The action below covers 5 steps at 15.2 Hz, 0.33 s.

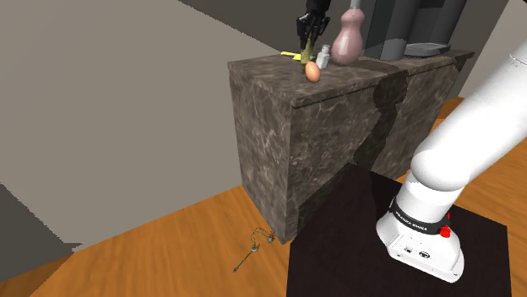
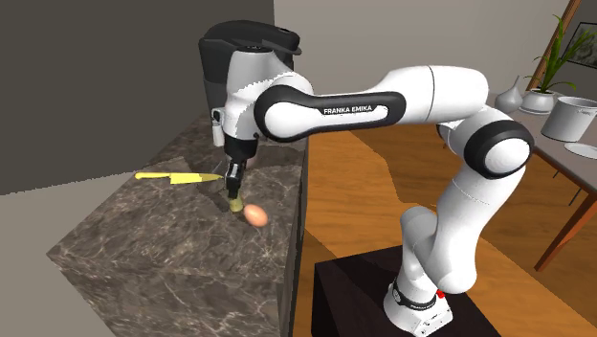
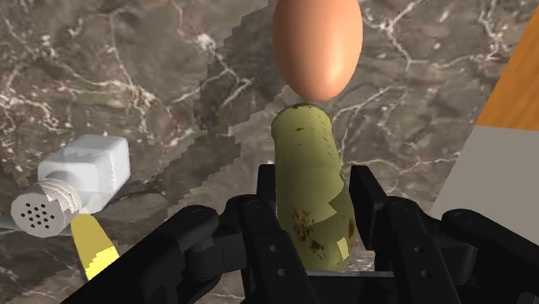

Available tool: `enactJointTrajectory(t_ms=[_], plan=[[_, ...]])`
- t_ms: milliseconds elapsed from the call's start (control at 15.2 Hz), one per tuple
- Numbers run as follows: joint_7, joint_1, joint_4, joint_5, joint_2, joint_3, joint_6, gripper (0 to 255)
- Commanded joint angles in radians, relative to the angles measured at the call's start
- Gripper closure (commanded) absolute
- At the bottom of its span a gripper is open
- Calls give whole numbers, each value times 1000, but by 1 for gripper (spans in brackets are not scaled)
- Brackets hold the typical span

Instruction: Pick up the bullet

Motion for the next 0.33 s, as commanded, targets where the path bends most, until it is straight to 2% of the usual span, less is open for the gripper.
enactJointTrajectory(t_ms=[0,264], plan=[[0,1,32,1,4,0,-28,255],[0,1,68,2,12,0,-57,255]])
